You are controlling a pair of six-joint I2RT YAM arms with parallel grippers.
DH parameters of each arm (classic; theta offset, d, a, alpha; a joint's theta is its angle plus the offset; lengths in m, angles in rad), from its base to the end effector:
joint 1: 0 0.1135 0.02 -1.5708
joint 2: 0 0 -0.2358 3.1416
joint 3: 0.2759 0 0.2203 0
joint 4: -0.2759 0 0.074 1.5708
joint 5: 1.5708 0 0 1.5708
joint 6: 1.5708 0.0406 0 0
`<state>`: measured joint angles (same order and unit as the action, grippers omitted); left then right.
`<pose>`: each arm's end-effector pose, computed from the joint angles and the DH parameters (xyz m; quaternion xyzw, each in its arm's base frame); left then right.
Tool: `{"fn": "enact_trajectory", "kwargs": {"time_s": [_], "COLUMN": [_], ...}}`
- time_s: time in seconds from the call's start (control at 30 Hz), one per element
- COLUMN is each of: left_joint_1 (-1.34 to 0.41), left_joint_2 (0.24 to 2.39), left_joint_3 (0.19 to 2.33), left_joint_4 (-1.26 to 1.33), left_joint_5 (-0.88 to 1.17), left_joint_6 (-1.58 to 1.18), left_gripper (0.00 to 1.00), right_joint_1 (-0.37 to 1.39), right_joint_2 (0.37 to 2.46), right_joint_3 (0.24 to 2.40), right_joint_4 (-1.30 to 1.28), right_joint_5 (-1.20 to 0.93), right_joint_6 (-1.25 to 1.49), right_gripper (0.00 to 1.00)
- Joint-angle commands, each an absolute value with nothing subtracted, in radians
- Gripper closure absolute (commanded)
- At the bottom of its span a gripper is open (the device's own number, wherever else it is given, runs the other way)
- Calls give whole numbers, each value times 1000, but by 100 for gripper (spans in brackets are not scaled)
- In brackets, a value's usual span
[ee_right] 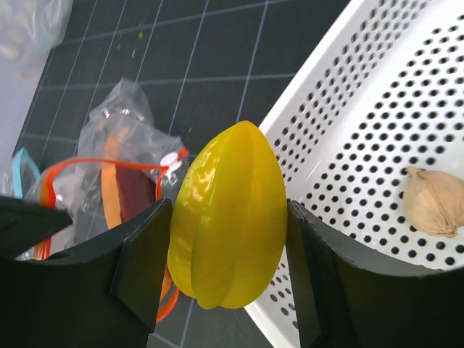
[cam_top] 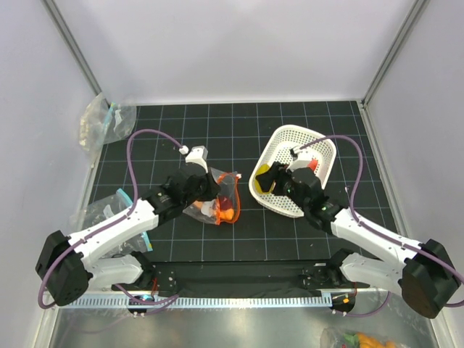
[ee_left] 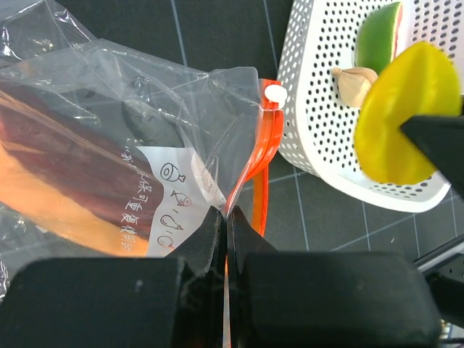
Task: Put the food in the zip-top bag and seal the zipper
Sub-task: Place the fake fruit in the zipper food storage bag.
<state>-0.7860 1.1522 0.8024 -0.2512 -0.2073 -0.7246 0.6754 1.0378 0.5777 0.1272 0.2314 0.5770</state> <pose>0.1739 -0.1622 0.2484 -0.0212 0.8810 -0.2512 0.4003 0.1807 0.1328 0.2391 0.0271 0.8114 0.2616 0.5221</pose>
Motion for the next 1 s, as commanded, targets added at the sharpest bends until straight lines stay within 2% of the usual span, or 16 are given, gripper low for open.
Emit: {"fn": "enact_trajectory", "kwargs": {"time_s": [0.0,0.07,0.1,0.23,0.53,0.7,0.97], "left_joint_1": [-798,-796,-798,-796,-798,-798,-796], "left_joint_2": [1140,1128,1123,1095,1046,1000,925], "left_joint_3": [844,839,839,831,810,772,719], "left_joint_4": [-199,-199,-202,-201,-164,-85,29], "left_joint_5": [-178,-193,-198,-201,-153,-78,-5], "left_joint_6": [-726,-723,-713,-715,-715,-724,-726], "left_gripper": [100,100,100,100,100,100,100], "right_joint_1": [681,683,686,735,879,891,894], "right_joint_2": [1009,1029,1040,1097,1199,1249,1210], "right_joint_3": [565,554,551,563,603,621,585], "right_joint_4": [299,383,412,494,508,509,551], "right_joint_5": [41,-61,-146,-221,-161,-141,-133], "right_joint_6": [506,502,506,488,416,416,411], "right_gripper": [58,58,62,66,67,67,67]}}
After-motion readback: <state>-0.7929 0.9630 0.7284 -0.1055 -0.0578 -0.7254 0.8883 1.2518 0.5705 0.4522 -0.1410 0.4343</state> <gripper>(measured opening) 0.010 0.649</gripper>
